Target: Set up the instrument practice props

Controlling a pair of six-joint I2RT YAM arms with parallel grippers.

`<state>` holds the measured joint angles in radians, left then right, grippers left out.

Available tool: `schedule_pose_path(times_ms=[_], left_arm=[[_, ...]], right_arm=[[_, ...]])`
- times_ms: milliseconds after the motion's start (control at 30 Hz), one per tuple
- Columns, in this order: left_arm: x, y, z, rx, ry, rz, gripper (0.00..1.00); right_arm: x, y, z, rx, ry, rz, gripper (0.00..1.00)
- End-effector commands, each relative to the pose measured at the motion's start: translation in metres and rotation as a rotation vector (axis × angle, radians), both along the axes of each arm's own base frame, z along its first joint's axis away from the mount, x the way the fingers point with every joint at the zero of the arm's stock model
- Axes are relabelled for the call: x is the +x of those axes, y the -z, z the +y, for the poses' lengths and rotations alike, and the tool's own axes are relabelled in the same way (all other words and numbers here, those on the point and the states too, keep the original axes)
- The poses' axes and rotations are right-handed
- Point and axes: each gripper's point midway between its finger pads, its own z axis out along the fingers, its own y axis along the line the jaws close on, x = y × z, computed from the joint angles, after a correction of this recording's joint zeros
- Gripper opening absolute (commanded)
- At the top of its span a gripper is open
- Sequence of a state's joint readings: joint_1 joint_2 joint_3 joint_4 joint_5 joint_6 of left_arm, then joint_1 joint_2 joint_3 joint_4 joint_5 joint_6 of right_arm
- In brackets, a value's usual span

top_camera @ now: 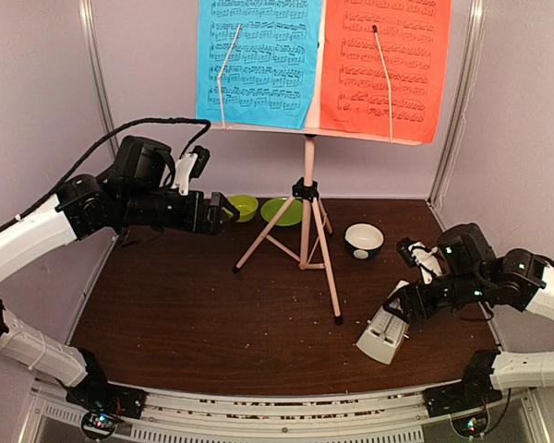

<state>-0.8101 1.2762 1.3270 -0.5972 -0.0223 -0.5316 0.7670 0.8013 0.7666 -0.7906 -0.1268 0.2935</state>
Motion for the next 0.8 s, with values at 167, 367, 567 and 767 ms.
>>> schedule_pose_path(times_ms=[167, 367, 567, 767], left_arm=[[0.006, -0.009, -0.008, -0.071, -0.011, -0.009, 0.98], [0.012, -0.004, -0.021, -0.068, 0.028, -0.014, 0.98], [0.019, -0.002, -0.029, -0.035, 0.047, -0.019, 0.98], [0.016, 0.011, -0.027, -0.019, 0.051, -0.006, 0.97]], right_arm=[[-0.007, 0.001, 0.005, 0.019, -0.051, 0.017, 0.60], [-0.008, -0.006, 0.006, 0.033, -0.058, 0.005, 0.48], [-0.013, -0.027, 0.021, 0.118, -0.142, -0.028, 0.36], [-0.018, -0.043, 0.045, 0.179, -0.263, -0.036, 0.30]])
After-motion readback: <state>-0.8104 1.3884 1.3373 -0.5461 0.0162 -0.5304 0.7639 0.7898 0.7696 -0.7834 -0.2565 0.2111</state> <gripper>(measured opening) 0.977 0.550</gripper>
